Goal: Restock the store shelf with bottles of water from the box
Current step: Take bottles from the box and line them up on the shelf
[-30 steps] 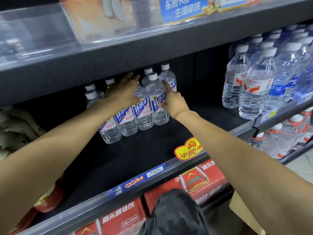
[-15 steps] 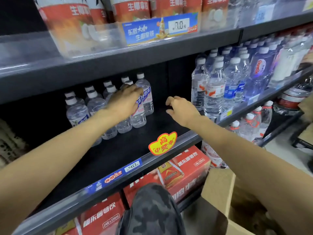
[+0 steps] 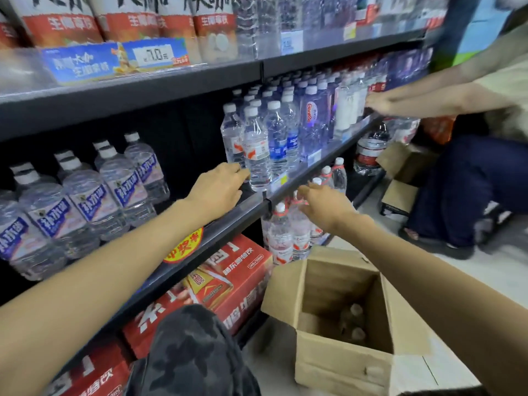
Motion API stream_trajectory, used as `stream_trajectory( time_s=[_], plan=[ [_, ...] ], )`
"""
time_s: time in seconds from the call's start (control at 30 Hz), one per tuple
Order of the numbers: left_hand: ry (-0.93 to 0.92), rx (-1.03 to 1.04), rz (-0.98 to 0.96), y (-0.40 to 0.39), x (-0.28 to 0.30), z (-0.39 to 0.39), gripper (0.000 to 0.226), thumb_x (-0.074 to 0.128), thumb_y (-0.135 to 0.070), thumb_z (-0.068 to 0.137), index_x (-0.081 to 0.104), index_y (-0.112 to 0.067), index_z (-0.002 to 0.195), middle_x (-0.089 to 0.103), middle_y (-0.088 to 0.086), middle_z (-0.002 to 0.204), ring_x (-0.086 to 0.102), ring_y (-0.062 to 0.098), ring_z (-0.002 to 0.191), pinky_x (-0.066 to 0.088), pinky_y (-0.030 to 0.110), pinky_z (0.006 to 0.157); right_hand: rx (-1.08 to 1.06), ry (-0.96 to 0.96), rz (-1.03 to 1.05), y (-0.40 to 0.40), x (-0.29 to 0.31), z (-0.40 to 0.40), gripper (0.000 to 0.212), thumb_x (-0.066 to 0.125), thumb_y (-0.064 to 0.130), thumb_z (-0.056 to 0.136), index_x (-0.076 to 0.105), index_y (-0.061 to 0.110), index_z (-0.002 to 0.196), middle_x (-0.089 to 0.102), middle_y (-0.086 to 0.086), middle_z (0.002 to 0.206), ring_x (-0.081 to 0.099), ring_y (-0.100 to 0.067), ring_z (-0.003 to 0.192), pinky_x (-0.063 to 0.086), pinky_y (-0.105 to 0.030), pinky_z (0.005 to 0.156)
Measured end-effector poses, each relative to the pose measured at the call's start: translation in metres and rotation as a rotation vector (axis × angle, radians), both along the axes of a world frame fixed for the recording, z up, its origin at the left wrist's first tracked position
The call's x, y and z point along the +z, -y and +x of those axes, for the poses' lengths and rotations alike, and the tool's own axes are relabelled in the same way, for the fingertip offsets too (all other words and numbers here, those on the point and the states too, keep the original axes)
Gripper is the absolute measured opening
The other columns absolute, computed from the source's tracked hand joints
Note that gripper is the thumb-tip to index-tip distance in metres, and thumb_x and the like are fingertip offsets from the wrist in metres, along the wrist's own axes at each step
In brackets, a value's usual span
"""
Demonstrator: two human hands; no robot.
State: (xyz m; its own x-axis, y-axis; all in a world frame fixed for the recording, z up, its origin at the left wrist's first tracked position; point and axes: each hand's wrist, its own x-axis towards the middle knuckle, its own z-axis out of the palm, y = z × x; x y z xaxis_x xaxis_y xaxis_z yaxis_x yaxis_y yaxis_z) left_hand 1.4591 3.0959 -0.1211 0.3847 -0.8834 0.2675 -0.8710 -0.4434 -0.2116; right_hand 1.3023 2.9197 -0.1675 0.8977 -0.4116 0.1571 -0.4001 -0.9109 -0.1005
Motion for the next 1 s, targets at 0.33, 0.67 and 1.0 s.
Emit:
stream_trajectory(
  time_s=[0.33, 0.67, 1.0],
  plan=[
    [-0.075, -0.215, 0.121, 0.095, -0.077, -0.072, 0.038, 0.048, -0.015, 0.094, 0.047, -0.018, 0.132, 0.051, 0.003, 0.126, 0.050, 0.026, 0.117, 0.049, 0.039, 0.074, -0.174, -0.080, 0.059, 0.051, -0.058, -0.102, 0.027, 0.051, 0.023, 0.096, 0.055, 0.015, 0.122, 0.059, -0.009, 0.126, 0.055, -0.031, 0.115, 0.047, -0.037, 0.089],
    [-0.278, -0.296, 0.272, 0.136, -0.191, -0.100, 0.036, 0.052, -0.019, 0.091, 0.050, -0.021, 0.127, 0.053, -0.001, 0.127, 0.051, 0.024, 0.119, 0.047, 0.036, 0.081, -0.171, -0.190, 0.251, 0.076, -0.148, -0.110, 0.029, 0.047, 0.018, 0.093, 0.053, 0.016, 0.121, 0.057, -0.008, 0.122, 0.056, -0.031, 0.112, 0.046, -0.036, 0.088],
    [-0.384, -0.381, 0.530, 0.153, -0.284, -0.113, 0.040, 0.059, -0.027, 0.090, 0.050, -0.017, 0.127, 0.055, 0.005, 0.117, 0.053, 0.028, 0.115, 0.049, 0.043, 0.089, -0.098, -0.522, 0.340, 0.076, -0.236, -0.091, 0.047, 0.051, 0.016, 0.096, 0.042, 0.015, 0.142, 0.051, -0.011, 0.138, 0.051, -0.029, 0.126, 0.042, -0.037, 0.104]
  ],
)
